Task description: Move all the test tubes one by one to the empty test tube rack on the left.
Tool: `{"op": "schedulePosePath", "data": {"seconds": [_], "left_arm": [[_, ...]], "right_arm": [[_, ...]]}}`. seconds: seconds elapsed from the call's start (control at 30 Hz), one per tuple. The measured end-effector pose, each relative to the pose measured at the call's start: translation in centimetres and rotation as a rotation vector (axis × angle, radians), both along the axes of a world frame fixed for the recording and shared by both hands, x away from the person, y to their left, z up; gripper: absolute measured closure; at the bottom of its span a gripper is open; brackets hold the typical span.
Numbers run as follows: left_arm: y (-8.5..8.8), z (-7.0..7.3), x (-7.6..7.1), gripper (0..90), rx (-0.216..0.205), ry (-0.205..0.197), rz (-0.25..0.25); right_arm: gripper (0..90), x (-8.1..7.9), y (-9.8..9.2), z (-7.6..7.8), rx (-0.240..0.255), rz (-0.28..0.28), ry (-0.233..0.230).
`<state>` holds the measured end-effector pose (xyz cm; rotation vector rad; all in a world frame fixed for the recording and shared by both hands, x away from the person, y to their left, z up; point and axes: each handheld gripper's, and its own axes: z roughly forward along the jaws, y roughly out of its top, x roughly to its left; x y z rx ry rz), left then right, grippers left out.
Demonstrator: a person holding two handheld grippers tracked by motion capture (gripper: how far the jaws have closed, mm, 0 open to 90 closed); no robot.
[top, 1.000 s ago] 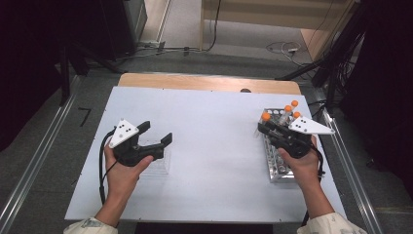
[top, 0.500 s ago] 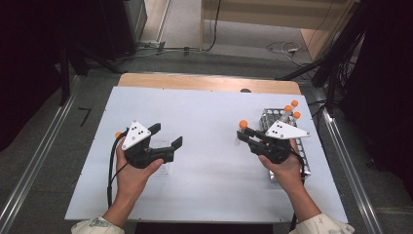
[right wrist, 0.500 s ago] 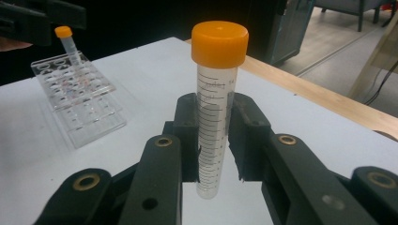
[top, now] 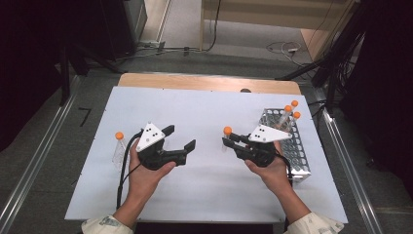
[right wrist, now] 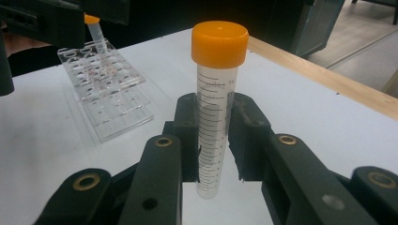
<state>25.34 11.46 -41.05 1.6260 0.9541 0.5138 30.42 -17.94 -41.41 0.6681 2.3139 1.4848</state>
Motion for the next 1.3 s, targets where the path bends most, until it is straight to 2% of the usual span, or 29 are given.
{"op": "schedulePosePath", "data": {"seconds": [0.33,0.47,0.77,0.97,1.1,1.3], "left_arm": [[-1.7,0.1,-0.1,18.2,-0.004,-0.017,-0.041],[-2.2,0.2,-0.1,21.4,-0.018,-0.019,-0.06],[-3.2,-0.1,-0.1,29.5,-0.019,-0.022,-0.109],[-3.3,-0.2,-0.1,40.3,-0.002,-0.025,-0.122],[-3.3,-0.3,-0.2,53.0,0.01,-0.031,-0.127],[-3.1,-0.5,-0.1,65.7,0.012,-0.028,-0.124]], "right_arm": [[72.0,-0.4,1.7,-0.9,-0.024,0.041,0.014],[72.0,-0.4,2.1,-1.1,-0.032,0.054,0.019],[72.0,-0.7,3.9,-1.6,-0.023,0.104,0.048],[72.0,-1.0,5.4,-1.7,-0.008,0.152,0.059],[72.1,-1.0,5.9,-1.8,-0.011,0.161,0.06],[72.1,-1.1,6.1,-1.8,-0.011,0.165,0.065]]}}
